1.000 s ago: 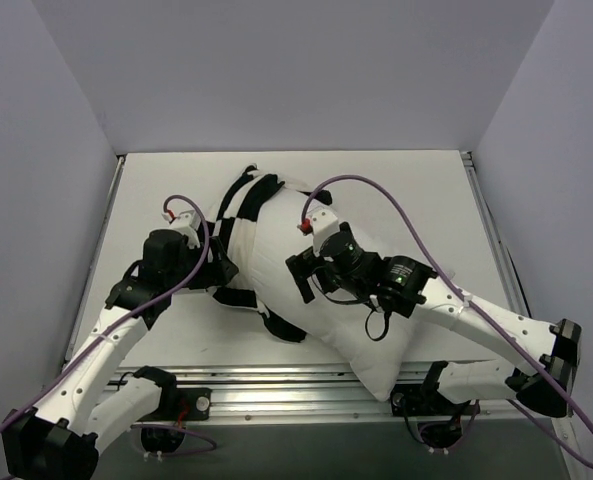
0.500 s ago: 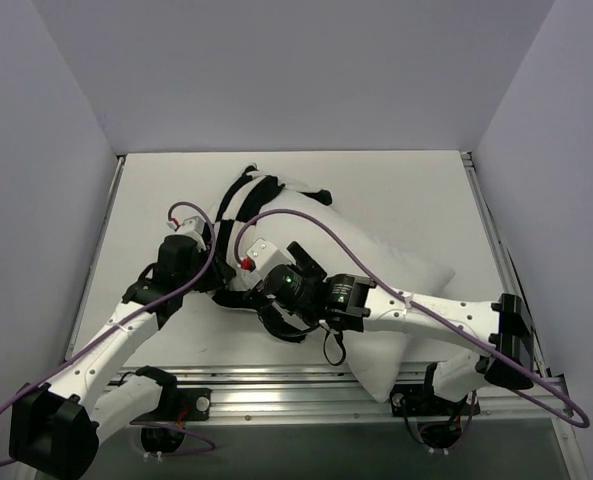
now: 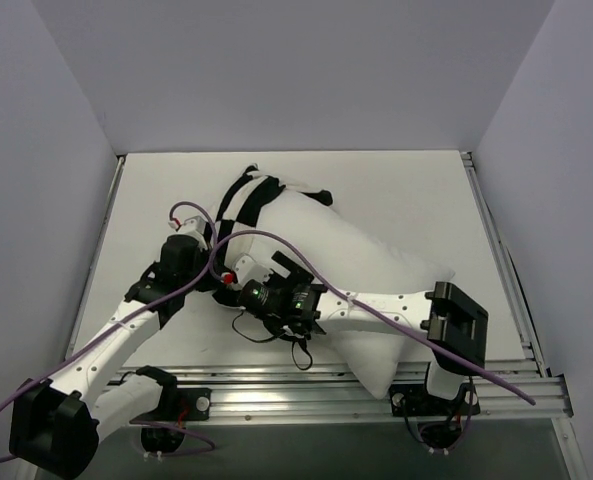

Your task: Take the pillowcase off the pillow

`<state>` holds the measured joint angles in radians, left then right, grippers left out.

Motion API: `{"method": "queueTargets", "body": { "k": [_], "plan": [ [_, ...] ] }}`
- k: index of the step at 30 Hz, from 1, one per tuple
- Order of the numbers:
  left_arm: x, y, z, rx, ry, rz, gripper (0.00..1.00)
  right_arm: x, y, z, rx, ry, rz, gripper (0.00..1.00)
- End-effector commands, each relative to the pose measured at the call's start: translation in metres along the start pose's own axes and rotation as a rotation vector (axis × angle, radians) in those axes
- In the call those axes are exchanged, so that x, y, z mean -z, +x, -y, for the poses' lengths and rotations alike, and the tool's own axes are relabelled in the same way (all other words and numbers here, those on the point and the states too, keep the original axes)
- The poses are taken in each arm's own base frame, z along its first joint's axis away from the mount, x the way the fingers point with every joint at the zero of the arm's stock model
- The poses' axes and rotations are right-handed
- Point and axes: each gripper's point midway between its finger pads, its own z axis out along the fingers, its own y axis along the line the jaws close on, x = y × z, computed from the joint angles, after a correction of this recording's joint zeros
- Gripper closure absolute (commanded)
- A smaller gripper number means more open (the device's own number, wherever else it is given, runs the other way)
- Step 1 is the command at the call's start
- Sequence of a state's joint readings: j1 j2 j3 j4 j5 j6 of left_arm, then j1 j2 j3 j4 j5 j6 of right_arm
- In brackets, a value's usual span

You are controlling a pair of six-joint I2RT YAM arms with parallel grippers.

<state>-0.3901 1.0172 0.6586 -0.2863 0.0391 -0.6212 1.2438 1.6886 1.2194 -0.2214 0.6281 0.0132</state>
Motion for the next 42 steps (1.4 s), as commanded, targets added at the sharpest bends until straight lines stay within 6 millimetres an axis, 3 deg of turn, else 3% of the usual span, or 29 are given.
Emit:
{"method": "queueTargets", "body": {
  "k": [1, 2, 3, 4, 5, 6, 15, 20, 24, 27, 30, 35, 42],
  "plan": [
    [0.010, -0.023, 0.011, -0.008, 0.013, 0.069, 0.98, -0.028, 0.043, 0.010, 0.068, 0.121, -0.135, 0.05],
    [0.012, -0.026, 0.011, -0.008, 0.008, 0.078, 0.98, -0.031, 0.047, 0.012, 0.061, 0.129, -0.150, 0.12],
    [0.013, -0.031, 0.006, -0.006, -0.022, 0.099, 0.98, -0.035, 0.052, 0.015, 0.051, 0.132, -0.165, 0.36],
    [0.016, -0.034, 0.004, -0.005, -0.040, 0.104, 0.98, -0.036, 0.053, 0.016, 0.037, 0.126, -0.174, 0.52],
    [0.018, -0.037, 0.003, -0.008, -0.056, 0.114, 0.98, -0.037, 0.057, 0.025, 0.004, 0.146, -0.191, 0.91],
    [0.020, -0.040, 0.000, -0.010, -0.077, 0.123, 0.98, -0.037, 0.057, 0.031, -0.017, 0.158, -0.197, 1.00],
    [0.041, -0.088, -0.035, 0.017, -0.249, 0.201, 0.98, 0.003, 0.048, 0.123, -0.254, 0.268, -0.161, 1.00],
    [0.049, -0.118, -0.066, 0.038, -0.361, 0.217, 0.98, 0.043, 0.036, 0.161, -0.374, 0.274, -0.082, 1.00],
    [0.053, -0.136, -0.080, 0.064, -0.426, 0.228, 0.98, 0.082, 0.020, 0.190, -0.478, 0.249, 0.025, 1.00],
    [0.053, -0.148, -0.087, 0.092, -0.451, 0.242, 0.98, 0.100, 0.023, 0.209, -0.529, 0.240, 0.059, 1.00],
    [0.048, -0.158, -0.087, 0.094, -0.451, 0.266, 0.98, 0.105, 0.032, 0.216, -0.552, 0.220, 0.052, 1.00],
    [0.024, -0.158, -0.100, 0.093, -0.489, 0.215, 0.98, 0.112, 0.025, 0.188, -0.581, 0.025, 0.099, 1.00],
    [-0.014, -0.146, -0.117, 0.163, -0.508, 0.147, 0.98, 0.152, 0.005, 0.202, -0.657, -0.033, 0.238, 1.00]
  ]
}}
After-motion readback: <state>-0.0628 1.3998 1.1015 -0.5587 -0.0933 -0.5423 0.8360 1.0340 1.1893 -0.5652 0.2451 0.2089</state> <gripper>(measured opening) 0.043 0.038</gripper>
